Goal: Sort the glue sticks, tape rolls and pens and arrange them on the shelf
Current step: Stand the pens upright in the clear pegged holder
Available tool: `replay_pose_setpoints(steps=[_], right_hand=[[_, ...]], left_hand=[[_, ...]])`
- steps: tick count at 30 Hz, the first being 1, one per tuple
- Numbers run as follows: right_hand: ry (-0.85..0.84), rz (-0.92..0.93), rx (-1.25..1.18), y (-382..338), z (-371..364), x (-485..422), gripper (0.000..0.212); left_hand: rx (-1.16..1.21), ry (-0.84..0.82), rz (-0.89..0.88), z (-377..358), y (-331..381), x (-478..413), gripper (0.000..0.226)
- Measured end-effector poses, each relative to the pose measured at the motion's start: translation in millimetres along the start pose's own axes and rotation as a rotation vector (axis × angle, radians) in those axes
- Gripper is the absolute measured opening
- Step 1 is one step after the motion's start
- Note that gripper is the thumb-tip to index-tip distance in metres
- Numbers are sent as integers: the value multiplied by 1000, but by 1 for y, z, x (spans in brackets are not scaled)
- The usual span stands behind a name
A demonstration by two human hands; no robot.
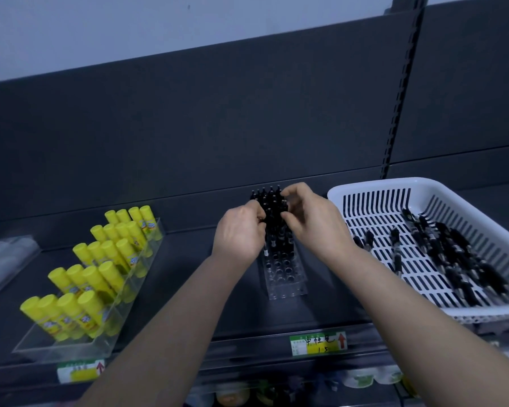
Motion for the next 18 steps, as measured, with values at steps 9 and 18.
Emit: replay_pose_setpoints(steps=[9, 18], right_hand=[[-69, -15, 4, 4, -22, 0, 34], [-164, -81, 60, 12, -44, 4, 42]], left_hand=[[144, 18, 77, 3, -16, 2, 17], [195, 103, 117, 15, -30, -1, 14]])
Point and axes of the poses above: each hand's wrist, its own x-axis away from the middle knuckle, its own z-axis out of the back of the hand, y = z × x, the point moved 8 cm from there along -x, towards the middle knuckle, and after that the axes turned 12 degrees about -x, right-handed, at the moved point
